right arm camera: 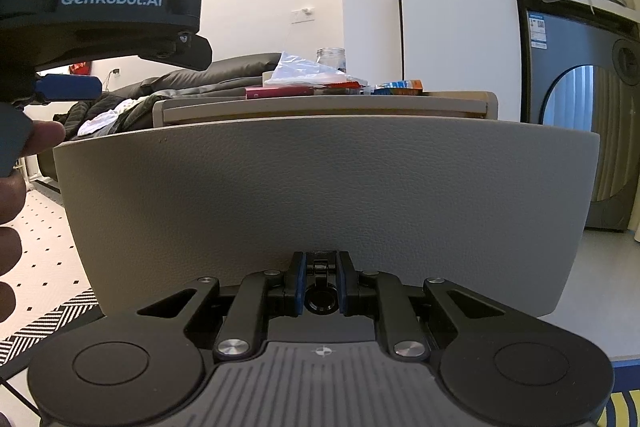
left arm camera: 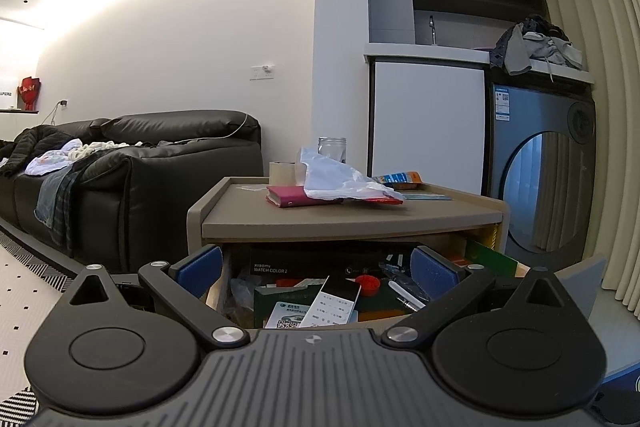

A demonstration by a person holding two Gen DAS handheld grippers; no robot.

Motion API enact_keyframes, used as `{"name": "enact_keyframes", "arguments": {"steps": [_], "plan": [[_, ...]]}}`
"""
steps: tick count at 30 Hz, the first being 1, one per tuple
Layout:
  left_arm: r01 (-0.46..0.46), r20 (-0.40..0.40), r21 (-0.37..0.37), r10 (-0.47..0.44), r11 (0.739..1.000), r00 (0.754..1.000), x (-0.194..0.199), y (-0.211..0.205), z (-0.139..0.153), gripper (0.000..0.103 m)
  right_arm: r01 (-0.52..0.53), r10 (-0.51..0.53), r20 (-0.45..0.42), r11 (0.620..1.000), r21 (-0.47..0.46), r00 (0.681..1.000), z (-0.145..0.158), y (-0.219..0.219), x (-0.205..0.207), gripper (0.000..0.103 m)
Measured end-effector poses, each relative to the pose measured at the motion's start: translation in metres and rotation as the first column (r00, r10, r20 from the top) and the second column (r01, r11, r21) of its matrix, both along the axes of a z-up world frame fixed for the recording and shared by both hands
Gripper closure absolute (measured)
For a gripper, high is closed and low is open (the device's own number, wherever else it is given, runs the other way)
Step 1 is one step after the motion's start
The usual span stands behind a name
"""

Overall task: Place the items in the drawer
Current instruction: 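Pull the drawer further open with the right gripper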

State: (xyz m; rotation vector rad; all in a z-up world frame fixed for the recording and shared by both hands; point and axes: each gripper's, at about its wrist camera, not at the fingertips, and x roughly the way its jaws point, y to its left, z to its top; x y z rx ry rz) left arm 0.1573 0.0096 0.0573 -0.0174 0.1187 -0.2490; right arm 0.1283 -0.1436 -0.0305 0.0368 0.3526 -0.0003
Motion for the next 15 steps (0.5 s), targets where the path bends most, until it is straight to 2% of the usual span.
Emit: {"name": "enact_keyframes", "arguments": {"steps": [14,15], "plan": [[0.007,0.002,-0.004,-0.007,1.0,1.0,0.0,-0.002,-0.002,0.0,-0.001,0.001,0.005,1.0,0.016,1.0,0.002,-0.002,-0.015,0.088],[0.007,0.002,-0.004,-0.007,1.0,1.0,0.0,-0.002,-0.002,0.0,-0.002,0.002,0.009,1.0,0.015,1.0,0.003,-0.002,-0.018,0.103]]}}
